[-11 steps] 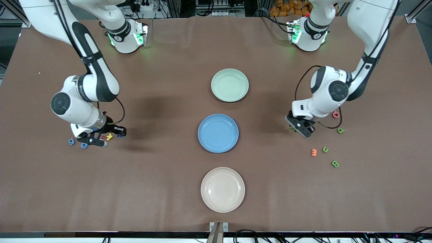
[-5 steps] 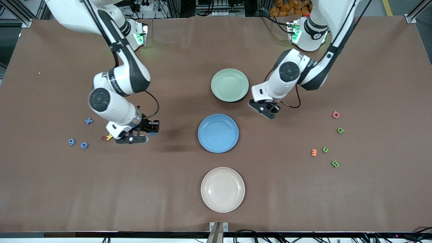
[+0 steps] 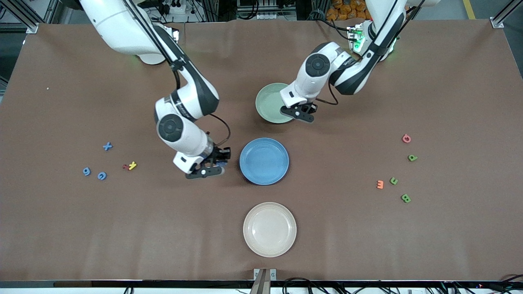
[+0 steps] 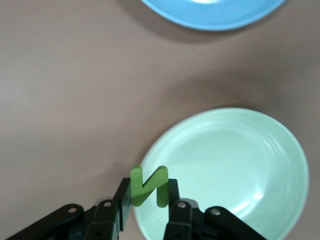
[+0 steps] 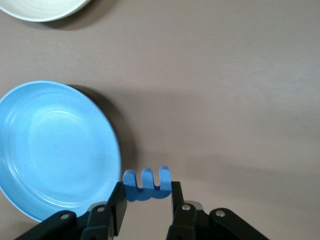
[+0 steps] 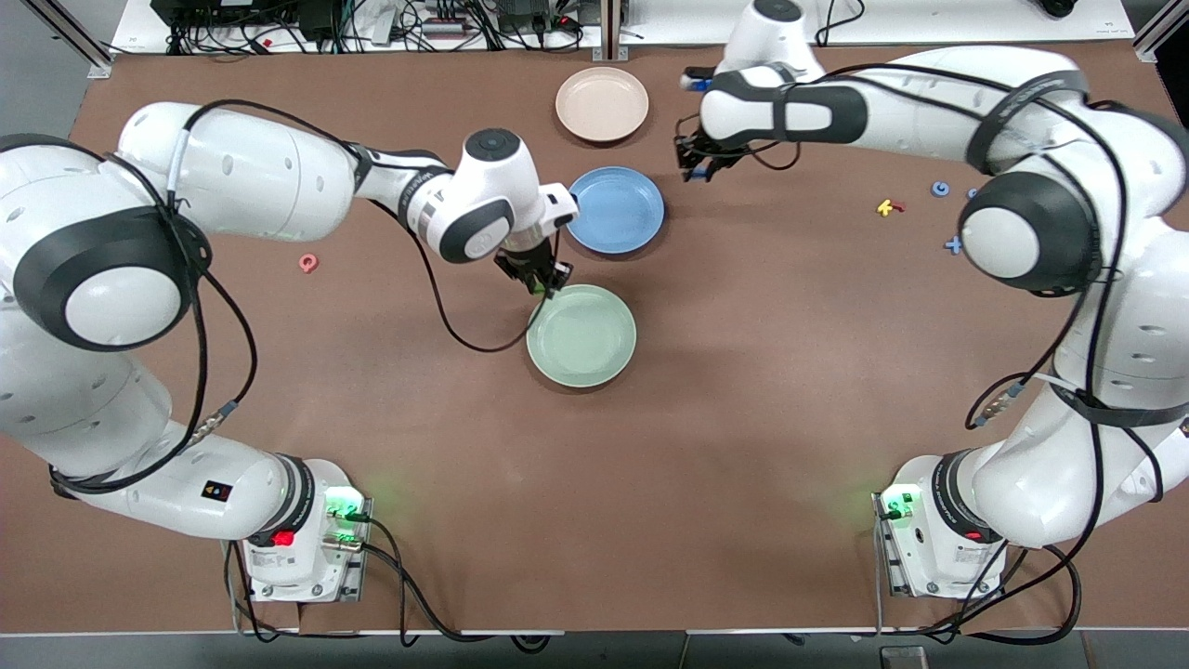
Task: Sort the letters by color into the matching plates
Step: 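Carry the E to the blue plate while the left gripper carries N to green plate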
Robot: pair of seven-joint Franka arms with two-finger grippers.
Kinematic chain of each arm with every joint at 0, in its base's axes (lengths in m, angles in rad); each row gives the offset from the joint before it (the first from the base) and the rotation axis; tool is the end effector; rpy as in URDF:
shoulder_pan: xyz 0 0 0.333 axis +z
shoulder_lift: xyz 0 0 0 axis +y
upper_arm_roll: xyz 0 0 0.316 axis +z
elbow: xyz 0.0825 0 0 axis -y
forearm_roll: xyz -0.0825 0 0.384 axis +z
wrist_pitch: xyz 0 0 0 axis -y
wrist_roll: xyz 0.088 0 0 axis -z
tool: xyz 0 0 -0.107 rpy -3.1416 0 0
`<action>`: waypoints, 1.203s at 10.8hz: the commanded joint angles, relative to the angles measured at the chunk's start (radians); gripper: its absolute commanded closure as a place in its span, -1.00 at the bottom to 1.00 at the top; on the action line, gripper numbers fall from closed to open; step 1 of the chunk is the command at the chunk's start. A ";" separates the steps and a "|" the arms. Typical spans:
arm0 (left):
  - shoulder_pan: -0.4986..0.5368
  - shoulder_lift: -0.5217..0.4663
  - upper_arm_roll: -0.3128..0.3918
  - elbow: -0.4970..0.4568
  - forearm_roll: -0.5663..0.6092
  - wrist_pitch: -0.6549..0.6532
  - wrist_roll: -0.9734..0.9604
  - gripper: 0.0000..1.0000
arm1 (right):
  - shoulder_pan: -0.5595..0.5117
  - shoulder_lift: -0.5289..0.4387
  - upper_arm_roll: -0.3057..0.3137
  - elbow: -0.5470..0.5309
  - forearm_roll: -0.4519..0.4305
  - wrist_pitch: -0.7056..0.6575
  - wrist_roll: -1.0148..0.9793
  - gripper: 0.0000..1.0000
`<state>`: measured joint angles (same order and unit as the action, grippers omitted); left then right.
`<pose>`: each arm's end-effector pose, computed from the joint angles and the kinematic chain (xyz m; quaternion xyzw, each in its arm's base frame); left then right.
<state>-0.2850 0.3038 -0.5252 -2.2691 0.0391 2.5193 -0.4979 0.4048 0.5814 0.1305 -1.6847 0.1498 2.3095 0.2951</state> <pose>0.3669 -0.3907 0.2410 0.9848 -0.1616 -0.0433 0.0475 0.5912 0.3425 0.2693 -0.9938 -0.0591 0.0162 0.0933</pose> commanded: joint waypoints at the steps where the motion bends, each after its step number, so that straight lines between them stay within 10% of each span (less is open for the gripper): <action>1: 0.006 -0.028 -0.077 -0.029 0.010 -0.008 -0.195 1.00 | 0.044 0.113 0.021 0.137 -0.013 -0.009 0.079 0.68; 6: -0.057 -0.008 -0.093 -0.015 0.011 -0.004 -0.336 1.00 | 0.089 0.169 0.063 0.195 -0.013 0.034 0.180 0.68; 7: -0.062 -0.008 -0.093 -0.012 0.011 -0.004 -0.367 0.81 | 0.091 0.176 0.067 0.197 -0.013 0.065 0.191 0.68; 8: -0.068 -0.008 -0.093 -0.012 0.013 -0.004 -0.381 0.18 | 0.100 0.182 0.069 0.200 -0.013 0.070 0.216 0.67; 9: -0.066 -0.009 -0.093 -0.012 0.016 -0.005 -0.383 -0.40 | 0.101 0.184 0.073 0.203 -0.013 0.071 0.245 0.50; 10: -0.060 -0.017 -0.093 -0.013 0.016 -0.007 -0.381 -0.58 | 0.104 0.184 0.075 0.201 -0.013 0.071 0.298 -0.77; 11: -0.051 -0.028 -0.093 -0.013 0.018 -0.011 -0.380 -1.00 | 0.104 0.184 0.075 0.201 -0.016 0.070 0.318 -1.00; 13: -0.021 -0.064 -0.090 -0.012 0.022 -0.086 -0.332 -1.00 | 0.097 0.178 0.075 0.201 -0.019 0.068 0.306 -1.00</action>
<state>-0.3381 0.2985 -0.6152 -2.2774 0.0392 2.5112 -0.8480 0.5086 0.7460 0.1991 -1.5130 0.1497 2.3835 0.5771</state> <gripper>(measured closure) 0.247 0.322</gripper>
